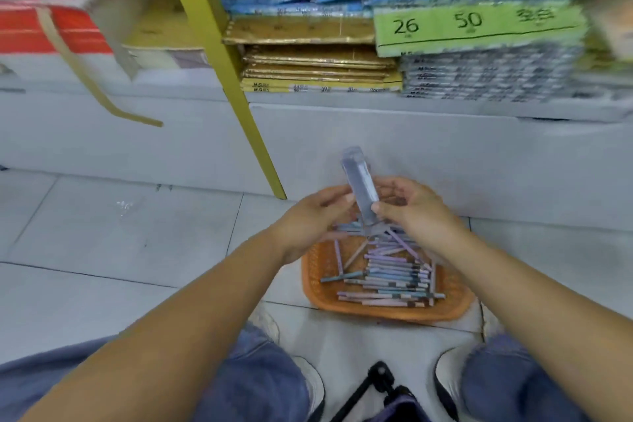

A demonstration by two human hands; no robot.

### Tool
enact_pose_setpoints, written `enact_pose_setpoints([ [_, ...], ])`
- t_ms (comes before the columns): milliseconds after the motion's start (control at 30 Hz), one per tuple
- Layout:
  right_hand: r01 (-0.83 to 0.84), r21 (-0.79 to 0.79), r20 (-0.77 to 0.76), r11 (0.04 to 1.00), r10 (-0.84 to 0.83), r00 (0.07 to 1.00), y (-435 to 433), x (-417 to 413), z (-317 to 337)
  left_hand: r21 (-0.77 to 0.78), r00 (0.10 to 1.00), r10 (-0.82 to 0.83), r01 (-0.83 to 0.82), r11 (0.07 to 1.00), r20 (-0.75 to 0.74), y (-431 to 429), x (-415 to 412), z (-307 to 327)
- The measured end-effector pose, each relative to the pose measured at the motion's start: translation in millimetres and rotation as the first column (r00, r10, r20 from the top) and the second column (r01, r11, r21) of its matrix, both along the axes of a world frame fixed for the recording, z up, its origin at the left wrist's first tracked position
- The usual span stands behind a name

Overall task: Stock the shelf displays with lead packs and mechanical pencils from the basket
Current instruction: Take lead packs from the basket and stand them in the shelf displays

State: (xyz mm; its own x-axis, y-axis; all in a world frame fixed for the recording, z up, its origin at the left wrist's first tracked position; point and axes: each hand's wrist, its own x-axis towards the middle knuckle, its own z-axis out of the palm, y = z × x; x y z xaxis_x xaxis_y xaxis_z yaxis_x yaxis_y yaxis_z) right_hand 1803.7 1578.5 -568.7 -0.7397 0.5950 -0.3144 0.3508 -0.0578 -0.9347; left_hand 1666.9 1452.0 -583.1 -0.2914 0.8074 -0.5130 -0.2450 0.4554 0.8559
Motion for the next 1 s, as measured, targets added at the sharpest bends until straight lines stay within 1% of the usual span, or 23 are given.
enact_pose_setpoints([
  [67, -0.006, 0.075, -0.08, 0.997, 0.012, 0.997, 0.0, 1.4, 35.8, 0.115, 0.99, 0.019, -0.036, 0.993, 0.142, 10.5, 5.5, 37.6],
  [133, -0.015, 0.181, -0.118, 0.983, 0.036, 0.992, 2.8, 7.4, 69.7, 0.183, 0.983, -0.003, -0.031, 0.983, 0.182, 17.4, 11.2, 71.4],
  [200, -0.049, 0.303, -0.114, 0.952, 0.088, 0.99, 11.6, 13.7, 101.7, 0.234, 0.991, -0.016, -0.016, 0.972, 0.135, 22.9, 15.1, 101.3],
  [233, -0.08, 0.366, -0.086, 0.927, 0.119, 0.989, 17.8, 16.3, 117.6, 0.253, 0.995, -0.019, -0.006, 0.967, 0.094, 25.5, 16.7, 115.4],
  [300, -0.119, 0.438, -0.049, 0.891, 0.155, 0.987, 32.7, 19.5, 147.1, 0.274, 0.999, -0.033, 0.038, 0.961, -0.023, 30.5, 18.9, 141.2],
  [367, -0.1, 0.411, -0.103, 0.906, 0.155, 0.982, 45.9, 20.7, 172.8, 0.27, 0.985, -0.058, 0.1, 0.958, -0.16, 35.8, 20.9, 163.2],
  [433, -0.055, 0.415, -0.183, 0.908, 0.142, 0.973, 55.2, 19.9, 192.8, 0.28, 0.97, -0.065, 0.132, 0.951, -0.235, 43.4, 22.8, 181.0],
  [500, 0.006, 0.449, -0.245, 0.894, 0.117, 0.962, 61.8, 18.0, 207.2, 0.324, 0.969, -0.037, 0.117, 0.939, -0.244, 52.9, 23.9, 196.0],
  [600, 0.092, 0.39, -0.333, 0.916, 0.048, 0.942, 69.6, 15.1, 216.5, 0.384, 0.965, 0.056, 0.047, 0.922, -0.254, 65.4, 22.3, 205.5],
  [667, 0.111, 0.351, -0.362, 0.93, 0.025, 0.932, 72.6, 12.2, 215.7, 0.415, 0.965, 0.11, -0.002, 0.91, -0.237, 69.8, 21.7, 202.9],
  [733, 0.115, 0.355, -0.368, 0.928, 0.026, 0.93, 76.2, 8.4, 212.5, 0.431, 0.97, 0.118, -0.015, 0.902, -0.213, 72.9, 22.3, 200.7],
  [800, 0.128, 0.388, -0.372, 0.913, 0.028, 0.928, 79.3, 5.7, 212.9, 0.441, 0.976, 0.086, 0.011, 0.897, -0.199, 75.0, 23.1, 200.9],
  [867, 0.136, 0.357, -0.409, 0.924, 0.024, 0.912, 80.4, 3.5, 216.9, 0.459, 0.987, 0.05, 0.026, 0.888, -0.154, 75.2, 22.3, 204.6],
  [1000, 0.099, 0.31, -0.462, 0.945, 0.059, 0.885, 78.9, 0.2, 223.0, 0.493, 0.999, 0.025, 0.001, 0.87, -0.047, 74.1, 17.6, 209.4],
])
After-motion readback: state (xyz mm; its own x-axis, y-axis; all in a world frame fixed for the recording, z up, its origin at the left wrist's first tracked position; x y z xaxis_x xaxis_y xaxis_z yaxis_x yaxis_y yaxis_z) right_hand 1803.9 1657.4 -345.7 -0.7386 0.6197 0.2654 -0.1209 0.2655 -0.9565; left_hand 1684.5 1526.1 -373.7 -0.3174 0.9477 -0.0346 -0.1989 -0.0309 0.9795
